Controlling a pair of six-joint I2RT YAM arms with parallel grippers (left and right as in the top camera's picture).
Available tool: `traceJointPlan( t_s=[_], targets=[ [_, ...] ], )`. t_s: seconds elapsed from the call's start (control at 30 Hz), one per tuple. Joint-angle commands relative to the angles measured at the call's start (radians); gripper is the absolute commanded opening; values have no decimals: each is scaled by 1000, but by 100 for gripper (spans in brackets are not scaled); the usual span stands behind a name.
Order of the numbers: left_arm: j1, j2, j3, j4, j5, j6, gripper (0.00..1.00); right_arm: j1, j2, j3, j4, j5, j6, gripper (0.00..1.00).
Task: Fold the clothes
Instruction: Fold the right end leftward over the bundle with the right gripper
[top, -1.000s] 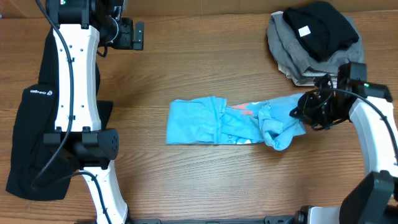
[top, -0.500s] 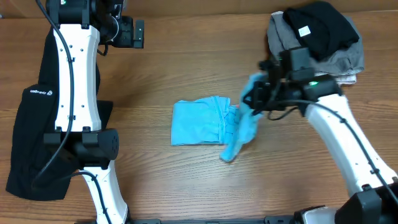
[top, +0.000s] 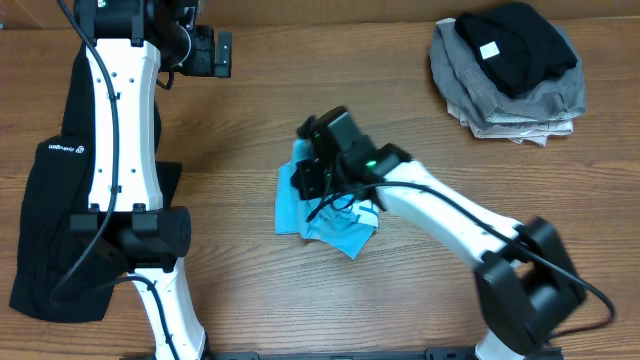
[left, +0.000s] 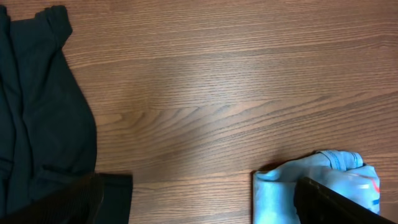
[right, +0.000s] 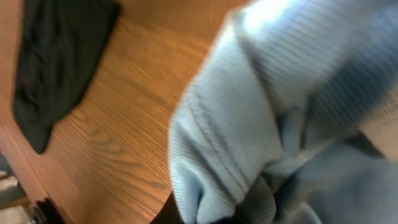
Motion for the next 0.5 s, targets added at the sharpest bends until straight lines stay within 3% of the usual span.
traceJointPlan(
  t_s=[0.0, 0.07, 0.17, 0.37, 0.47],
  targets=[
    [6, -6, 20, 2, -3, 19, 100, 51, 45, 22, 51, -37, 8, 26],
    [6, -6, 20, 2, -3, 19, 100, 57, 39, 30, 60, -58, 3, 38],
    [6, -6, 19, 2, -3, 19, 100, 49, 25, 91, -4, -79, -1, 44],
    [6, -6, 19, 2, -3, 20, 100, 2, 5, 289, -394, 26, -72, 49],
    [6, -6, 20, 4, -3, 19, 100, -13, 5, 295, -562, 73, -80, 49]
  ],
)
